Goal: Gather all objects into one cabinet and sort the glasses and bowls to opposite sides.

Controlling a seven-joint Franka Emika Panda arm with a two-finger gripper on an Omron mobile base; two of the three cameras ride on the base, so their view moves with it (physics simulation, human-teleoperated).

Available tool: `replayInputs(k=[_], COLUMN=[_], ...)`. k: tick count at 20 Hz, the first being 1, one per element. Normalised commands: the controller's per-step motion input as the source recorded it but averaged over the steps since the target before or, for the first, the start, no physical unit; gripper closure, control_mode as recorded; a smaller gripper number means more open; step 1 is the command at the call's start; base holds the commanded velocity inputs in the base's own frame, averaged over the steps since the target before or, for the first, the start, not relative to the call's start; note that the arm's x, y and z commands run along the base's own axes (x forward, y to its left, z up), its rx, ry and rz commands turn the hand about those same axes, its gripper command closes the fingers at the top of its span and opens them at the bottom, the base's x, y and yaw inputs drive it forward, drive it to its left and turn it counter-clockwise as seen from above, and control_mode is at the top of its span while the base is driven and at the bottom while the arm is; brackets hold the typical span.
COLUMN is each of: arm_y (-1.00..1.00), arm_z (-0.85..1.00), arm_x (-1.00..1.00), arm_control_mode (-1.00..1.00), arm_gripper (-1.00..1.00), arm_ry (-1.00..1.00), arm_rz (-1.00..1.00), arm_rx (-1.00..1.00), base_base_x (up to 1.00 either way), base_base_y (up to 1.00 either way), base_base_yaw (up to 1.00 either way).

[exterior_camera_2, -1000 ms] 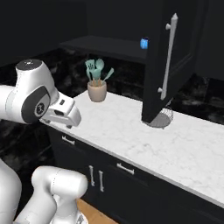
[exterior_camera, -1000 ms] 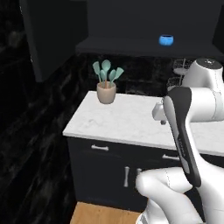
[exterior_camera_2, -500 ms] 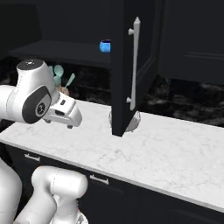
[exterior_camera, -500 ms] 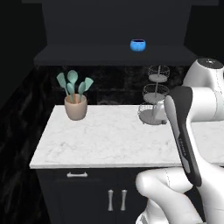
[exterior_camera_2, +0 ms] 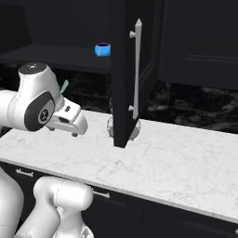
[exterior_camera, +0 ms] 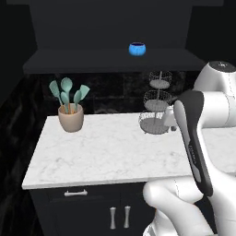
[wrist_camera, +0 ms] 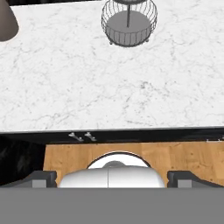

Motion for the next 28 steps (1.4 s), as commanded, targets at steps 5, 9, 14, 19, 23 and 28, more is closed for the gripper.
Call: replayInputs(k=[5,9,14,19,23,28], arm_y=[0.00,0.00,0.00,0.00,0.00,0.00], arm_z=[0.00,0.00,0.00,0.00,0.00,0.00], arm_x=[0.00,0.00,0.00,0.00,0.00,0.00], arm_control_mode=[1.00,1.00,1.00,1.00,1.00,1.00], arm_gripper=[-1.00,-1.00,-1.00,-1.00,-1.00,-1.00], arm_ry=[0.00,0.00,0.00,0.00,0.00,0.00], arm_rz=[0.00,0.00,0.00,0.00,0.00,0.00], arm_rx=[0.00,0.00,0.00,0.00,0.00,0.00], base_base_x=[0.26,0.31,0.41,0.51,0.22,0.00], base_base_y=[0.24,0.36,0.44,0.18,0.13,0.05], base_base_yaw=[-0.16,-0.30,-0.30,-0.15,-0.01,0.06])
